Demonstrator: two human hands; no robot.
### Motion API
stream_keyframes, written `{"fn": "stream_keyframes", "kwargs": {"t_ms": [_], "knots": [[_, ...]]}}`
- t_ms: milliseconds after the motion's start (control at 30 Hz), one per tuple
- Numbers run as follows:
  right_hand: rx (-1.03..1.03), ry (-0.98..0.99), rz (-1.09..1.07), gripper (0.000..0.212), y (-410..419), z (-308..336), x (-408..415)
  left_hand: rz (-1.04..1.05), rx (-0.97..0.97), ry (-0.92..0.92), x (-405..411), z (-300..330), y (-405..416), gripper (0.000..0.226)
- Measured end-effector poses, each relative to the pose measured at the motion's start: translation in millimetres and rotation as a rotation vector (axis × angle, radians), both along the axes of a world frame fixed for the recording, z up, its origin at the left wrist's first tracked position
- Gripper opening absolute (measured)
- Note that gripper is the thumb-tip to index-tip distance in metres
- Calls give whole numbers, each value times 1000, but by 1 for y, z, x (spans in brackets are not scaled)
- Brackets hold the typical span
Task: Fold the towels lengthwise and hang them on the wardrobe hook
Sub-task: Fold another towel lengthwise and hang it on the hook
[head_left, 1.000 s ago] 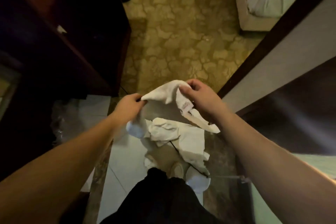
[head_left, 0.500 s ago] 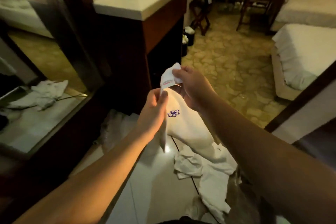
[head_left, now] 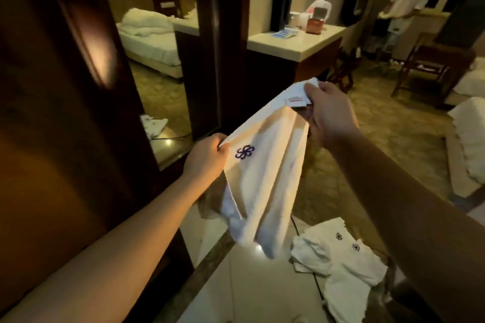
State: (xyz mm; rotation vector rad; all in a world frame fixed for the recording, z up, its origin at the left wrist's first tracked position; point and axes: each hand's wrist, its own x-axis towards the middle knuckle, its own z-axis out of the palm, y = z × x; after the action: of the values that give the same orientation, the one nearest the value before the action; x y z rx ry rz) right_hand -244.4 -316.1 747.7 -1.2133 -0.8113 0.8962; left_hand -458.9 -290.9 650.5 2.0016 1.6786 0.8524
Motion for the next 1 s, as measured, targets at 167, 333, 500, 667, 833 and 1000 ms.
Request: {"fn": "stream_keyframes", "kwargs": {"t_ms": [167, 333, 500, 667, 833, 1000], "knots": [[6, 30, 3, 33, -20, 18, -53, 149, -101, 142, -119, 2, -42, 24], [13, -54, 95, 35, -35, 25, -97, 299, -100, 249, -217, 13, -105, 22], [18, -108, 191, 34, -59, 27, -135, 483, -81, 359, -286, 30, -182, 26], [12, -178, 226, 35, -74, 28, -154, 640, 29, 208, -315, 61, -252, 18], [-26, -169, 225, 12, -111, 28, -185, 693, 190, -442, -337, 89, -339, 8], [-118, -34, 426, 20, -124, 31, -209, 568, 270, -964, -347, 112, -394, 13]]}}
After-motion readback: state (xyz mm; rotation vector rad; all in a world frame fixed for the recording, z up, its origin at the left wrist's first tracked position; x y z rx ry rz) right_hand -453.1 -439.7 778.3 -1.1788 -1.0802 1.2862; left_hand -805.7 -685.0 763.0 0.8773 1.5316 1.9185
